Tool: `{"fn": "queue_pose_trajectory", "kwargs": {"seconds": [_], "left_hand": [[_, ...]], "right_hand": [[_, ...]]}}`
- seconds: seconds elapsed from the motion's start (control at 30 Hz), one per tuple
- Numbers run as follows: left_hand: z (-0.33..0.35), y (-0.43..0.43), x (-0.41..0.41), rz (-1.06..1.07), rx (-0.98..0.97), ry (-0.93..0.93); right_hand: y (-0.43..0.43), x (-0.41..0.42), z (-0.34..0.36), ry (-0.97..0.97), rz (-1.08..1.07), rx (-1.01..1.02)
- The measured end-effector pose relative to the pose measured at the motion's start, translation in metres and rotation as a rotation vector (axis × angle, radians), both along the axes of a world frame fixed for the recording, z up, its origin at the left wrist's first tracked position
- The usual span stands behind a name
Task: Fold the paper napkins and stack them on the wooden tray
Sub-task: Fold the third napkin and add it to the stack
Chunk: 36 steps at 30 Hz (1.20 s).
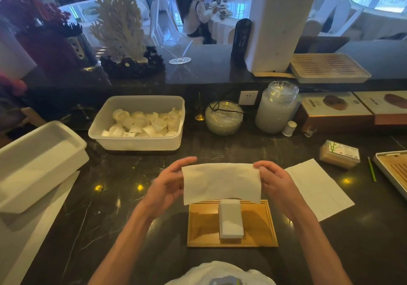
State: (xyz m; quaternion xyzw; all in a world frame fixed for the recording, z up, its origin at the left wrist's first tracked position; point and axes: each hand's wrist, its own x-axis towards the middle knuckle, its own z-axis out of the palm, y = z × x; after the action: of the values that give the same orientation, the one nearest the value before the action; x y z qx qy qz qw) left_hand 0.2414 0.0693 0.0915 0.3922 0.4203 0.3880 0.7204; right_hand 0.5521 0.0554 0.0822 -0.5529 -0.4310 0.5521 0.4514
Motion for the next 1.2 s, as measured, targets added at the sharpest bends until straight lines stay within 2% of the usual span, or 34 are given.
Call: {"fn": "queue_pose_trajectory", "kwargs": {"seconds": [0.03, 0.07, 0.1, 0.2, 0.3, 0.37, 0.43, 0.5, 0.53, 0.63, 0.7, 0.77, 0.83, 0.87, 1.0, 1.2], "left_hand": [[0.0, 0.0, -0.001, -0.008, -0.064, -0.129], [0.0, 0.0, 0.0, -0.023, -0.11, -0.18], [-0.001, 0.0, 0.001, -0.04, -0.131, -0.145], [-0.003, -0.003, 0.01, -0.021, -0.124, 0.155], [-0.007, -0.004, 0.015, 0.066, -0.075, 0.245], [0.001, -0.001, 0.017, 0.112, 0.006, 0.324], [0.014, 0.004, 0.022, 0.092, 0.151, 0.433], [0.03, 0.009, 0.028, -0.038, 0.356, 0.552], [0.039, 0.012, 0.031, -0.135, 0.452, 0.604], [0.057, 0.021, 0.04, -0.383, 0.613, 0.647], [0.064, 0.028, 0.043, -0.413, 0.659, 0.623], [0.068, 0.034, 0.042, -0.294, 0.593, 0.487], [0.065, 0.035, 0.037, -0.115, 0.396, 0.289], [0.062, 0.033, 0.035, -0.074, 0.323, 0.247], [0.046, 0.018, 0.04, -0.128, 0.251, 0.296], [0.04, 0.009, 0.056, 0.08, 0.255, 0.342]], "right_hand": [[0.0, -0.002, 0.002, -0.013, -0.016, 0.012], [0.001, -0.004, 0.003, -0.017, -0.036, 0.018], [0.002, -0.007, 0.004, -0.012, -0.057, 0.016], [0.005, -0.012, 0.007, 0.014, -0.106, 0.009], [0.005, -0.011, 0.011, 0.032, -0.119, -0.009], [0.003, -0.009, 0.01, -0.079, -0.068, -0.046], [0.001, -0.008, 0.01, -0.321, 0.049, -0.068], [-0.001, -0.014, 0.014, -0.521, 0.168, -0.022], [-0.001, -0.02, 0.02, -0.539, 0.235, 0.017], [0.002, -0.045, 0.04, -0.372, 0.39, 0.099], [0.006, -0.055, 0.046, -0.302, 0.387, 0.152], [0.009, -0.061, 0.051, -0.214, 0.269, 0.151], [0.009, -0.062, 0.049, -0.101, 0.109, 0.069], [0.008, -0.062, 0.046, -0.04, 0.036, 0.015], [0.0, -0.063, 0.03, 0.083, -0.115, -0.089], [-0.013, -0.067, 0.02, 0.026, -0.173, -0.024]]}}
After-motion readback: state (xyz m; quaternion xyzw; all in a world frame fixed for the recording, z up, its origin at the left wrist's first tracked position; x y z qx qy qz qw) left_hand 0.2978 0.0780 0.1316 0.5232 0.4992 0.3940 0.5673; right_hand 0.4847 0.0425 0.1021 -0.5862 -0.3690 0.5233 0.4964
